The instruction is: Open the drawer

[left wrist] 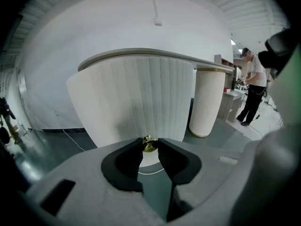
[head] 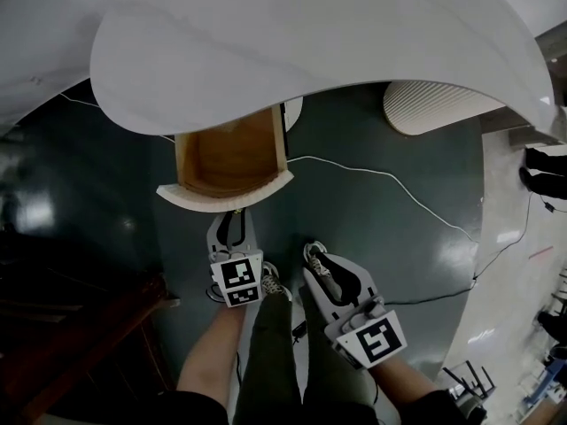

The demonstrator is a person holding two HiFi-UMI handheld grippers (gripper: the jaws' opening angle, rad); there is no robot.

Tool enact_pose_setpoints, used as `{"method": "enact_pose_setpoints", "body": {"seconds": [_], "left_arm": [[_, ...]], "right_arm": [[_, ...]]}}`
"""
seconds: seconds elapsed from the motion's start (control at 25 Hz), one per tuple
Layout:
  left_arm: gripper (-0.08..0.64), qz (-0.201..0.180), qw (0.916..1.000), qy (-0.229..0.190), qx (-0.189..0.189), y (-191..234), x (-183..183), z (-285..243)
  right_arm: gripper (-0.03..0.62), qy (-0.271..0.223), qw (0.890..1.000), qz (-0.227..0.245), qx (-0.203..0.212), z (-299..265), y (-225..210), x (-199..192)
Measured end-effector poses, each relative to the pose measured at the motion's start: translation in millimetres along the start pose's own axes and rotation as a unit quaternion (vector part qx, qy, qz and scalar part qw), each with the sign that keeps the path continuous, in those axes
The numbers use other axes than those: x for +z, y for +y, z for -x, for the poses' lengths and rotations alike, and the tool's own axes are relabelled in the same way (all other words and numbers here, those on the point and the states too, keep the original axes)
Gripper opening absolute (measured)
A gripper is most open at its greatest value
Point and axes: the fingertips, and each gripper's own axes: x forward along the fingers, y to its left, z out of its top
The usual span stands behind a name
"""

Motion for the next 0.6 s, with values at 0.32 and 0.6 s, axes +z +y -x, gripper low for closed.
{"method": "enact_pose_setpoints", "body": {"seconds": [0.32, 0.6], "left_arm": [[0.107, 0.004, 0.9999, 0.012, -0.005, -8.5, -26.8, 27.2], [0.107, 0.018, 0.9996, 0.021, -0.002, -12.6, -27.7, 30.5]], "right_arm": [[0.091, 0.006, 1.0, 0.008, 0.006, 8.0, 17.6, -10.3], [0.091, 0.014, 1.0, 0.011, 0.015, 18.8, 32.2, -15.7]]}}
